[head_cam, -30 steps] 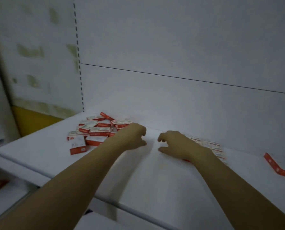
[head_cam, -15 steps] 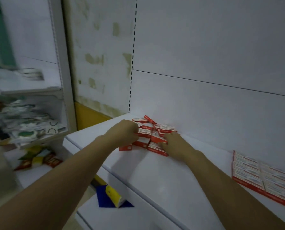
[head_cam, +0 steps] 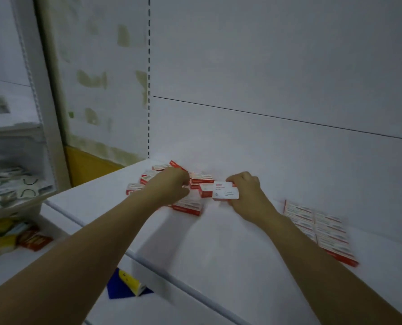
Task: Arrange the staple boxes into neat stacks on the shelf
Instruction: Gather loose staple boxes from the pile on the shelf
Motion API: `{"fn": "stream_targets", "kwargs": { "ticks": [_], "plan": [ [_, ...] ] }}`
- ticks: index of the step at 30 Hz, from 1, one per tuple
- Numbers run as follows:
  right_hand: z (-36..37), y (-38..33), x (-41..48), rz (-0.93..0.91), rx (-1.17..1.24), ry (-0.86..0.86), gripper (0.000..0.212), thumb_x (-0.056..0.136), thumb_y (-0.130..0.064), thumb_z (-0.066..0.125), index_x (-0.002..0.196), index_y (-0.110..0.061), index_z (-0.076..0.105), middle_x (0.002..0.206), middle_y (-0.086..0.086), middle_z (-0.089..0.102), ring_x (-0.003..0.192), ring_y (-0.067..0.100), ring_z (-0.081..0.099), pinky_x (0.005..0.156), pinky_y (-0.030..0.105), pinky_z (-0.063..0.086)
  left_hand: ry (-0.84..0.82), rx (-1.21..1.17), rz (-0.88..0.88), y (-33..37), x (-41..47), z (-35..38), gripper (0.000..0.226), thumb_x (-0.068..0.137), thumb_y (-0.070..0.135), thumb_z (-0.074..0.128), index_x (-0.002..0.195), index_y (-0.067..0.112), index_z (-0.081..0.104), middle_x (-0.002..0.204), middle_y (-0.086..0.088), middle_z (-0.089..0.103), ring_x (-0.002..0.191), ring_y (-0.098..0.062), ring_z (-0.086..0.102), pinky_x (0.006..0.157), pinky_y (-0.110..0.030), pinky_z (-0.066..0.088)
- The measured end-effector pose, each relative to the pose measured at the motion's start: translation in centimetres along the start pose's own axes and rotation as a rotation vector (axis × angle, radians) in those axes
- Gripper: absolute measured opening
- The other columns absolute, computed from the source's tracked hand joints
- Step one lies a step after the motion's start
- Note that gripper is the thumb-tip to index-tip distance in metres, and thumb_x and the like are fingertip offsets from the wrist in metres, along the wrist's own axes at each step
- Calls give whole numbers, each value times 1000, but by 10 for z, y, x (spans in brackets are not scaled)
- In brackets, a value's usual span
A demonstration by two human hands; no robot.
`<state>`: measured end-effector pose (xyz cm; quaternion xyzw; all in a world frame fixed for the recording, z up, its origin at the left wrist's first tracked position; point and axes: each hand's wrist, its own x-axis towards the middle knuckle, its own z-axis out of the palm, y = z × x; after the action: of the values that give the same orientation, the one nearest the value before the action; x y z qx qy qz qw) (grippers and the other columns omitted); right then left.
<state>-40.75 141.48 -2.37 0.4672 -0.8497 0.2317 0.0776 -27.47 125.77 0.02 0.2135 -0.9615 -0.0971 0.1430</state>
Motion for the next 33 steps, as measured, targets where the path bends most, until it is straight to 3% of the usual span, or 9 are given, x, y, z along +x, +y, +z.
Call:
{"fn": "stream_targets", "kwargs": {
  "ticks": [8,11,16,28,33],
  "plan": [
    [-68,69,-68,247,-73,116,50,85,-13,63,132,-13,45,127,6,41,120,23,32,91,20,29,-83,-8,258,100,37,22,32,92,26,55,120,12,58,123,-6,57,113,-22,50,91,-30,42],
    [-94,93,-109,362,-137,165,46,86,-18,62,129,-14,47,123,5,44,119,23,35,83,16,25,-109,-27,376,146,43,34,33,92,27,55,122,13,57,124,-5,56,114,-21,50,93,-31,43],
    [-136,110,-195,631,-189,290,44,85,-19,65,126,-15,48,119,4,45,115,21,36,82,19,30,-167,-51,620,227,37,55,34,91,27,56,121,13,57,123,-5,57,112,-21,52,95,-33,45],
    [-205,92,-407,1163,-400,422,49,84,-18,63,129,-17,44,126,4,43,117,22,34,94,26,33,-274,-178,1112,412,-64,86,36,90,29,56,123,14,57,126,-6,55,113,-23,52,94,-32,41],
    [-231,94,-474,1272,-448,511,56,83,-35,66,131,-17,43,125,2,42,119,22,33,98,31,36,-303,-211,1226,482,-110,99,36,91,30,55,124,15,56,126,-4,56,112,-20,52,91,-30,43]
  ]
}}
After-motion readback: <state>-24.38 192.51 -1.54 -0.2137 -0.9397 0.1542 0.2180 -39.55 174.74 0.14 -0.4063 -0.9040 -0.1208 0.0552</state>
